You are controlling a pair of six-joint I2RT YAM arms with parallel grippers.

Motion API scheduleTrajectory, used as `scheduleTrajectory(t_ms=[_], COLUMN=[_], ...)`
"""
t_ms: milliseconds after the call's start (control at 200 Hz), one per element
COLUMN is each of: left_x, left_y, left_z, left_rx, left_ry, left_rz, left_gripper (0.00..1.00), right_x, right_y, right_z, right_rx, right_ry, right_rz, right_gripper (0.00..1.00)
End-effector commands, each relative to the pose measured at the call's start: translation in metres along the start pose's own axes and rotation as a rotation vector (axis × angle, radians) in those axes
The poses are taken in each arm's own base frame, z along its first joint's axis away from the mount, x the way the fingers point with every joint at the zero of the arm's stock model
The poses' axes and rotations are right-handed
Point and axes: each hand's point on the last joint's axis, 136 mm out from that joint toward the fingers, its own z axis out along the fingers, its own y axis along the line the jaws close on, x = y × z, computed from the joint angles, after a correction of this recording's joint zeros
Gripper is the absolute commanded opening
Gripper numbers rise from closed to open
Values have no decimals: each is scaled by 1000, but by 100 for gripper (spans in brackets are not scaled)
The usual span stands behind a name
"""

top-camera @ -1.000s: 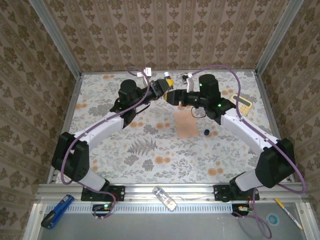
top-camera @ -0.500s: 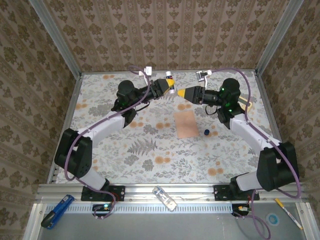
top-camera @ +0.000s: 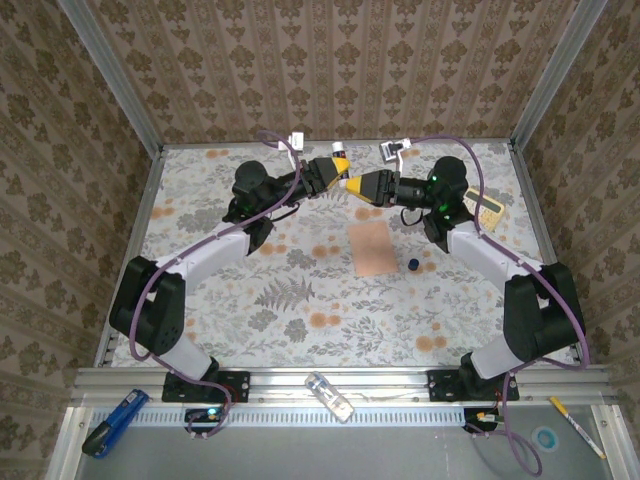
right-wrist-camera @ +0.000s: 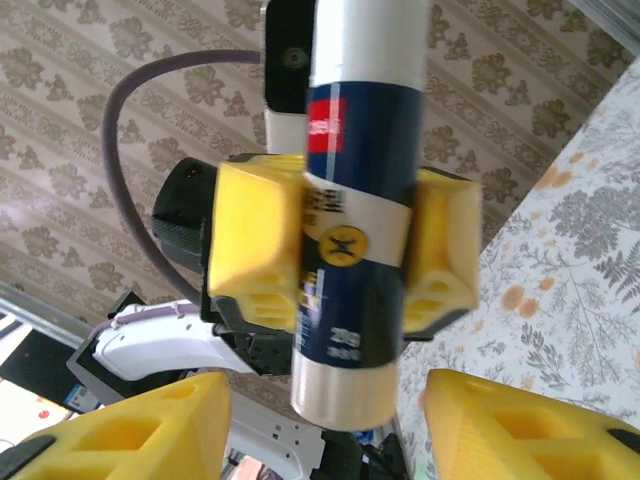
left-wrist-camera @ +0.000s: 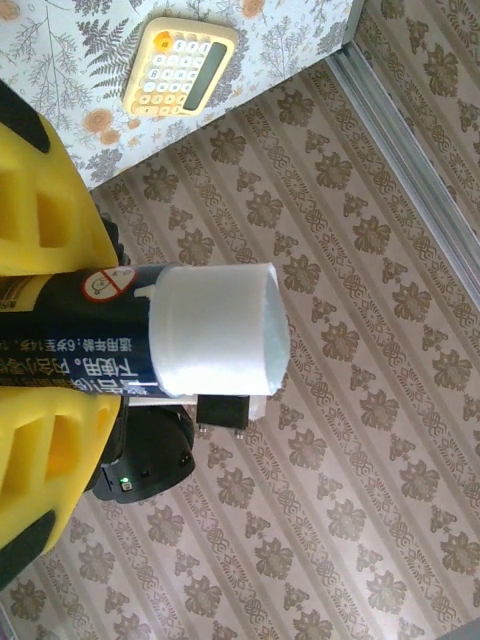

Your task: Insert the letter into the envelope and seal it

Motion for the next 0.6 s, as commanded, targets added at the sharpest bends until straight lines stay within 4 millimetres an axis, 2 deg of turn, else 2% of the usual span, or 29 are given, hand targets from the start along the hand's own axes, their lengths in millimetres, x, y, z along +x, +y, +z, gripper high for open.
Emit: scheduleTrajectory(t_ms=[0, 415, 595], left_x=[-1, -2, -1], left_y=[-14, -13, -10], left_z=[0, -1, -1], left_rx=[51, 49, 32], left_ry=[2, -4, -2], left_rz=[26, 25, 25], left_gripper=[0, 0, 0], right_x=[-8, -10, -12], right_y=[13, 10, 5], right_z=[7, 11, 12], right_rx=[-45, -52, -12], right_ry=[-3, -11, -23], right_rz=[-55, -40, -37], right_gripper=[51, 29, 26])
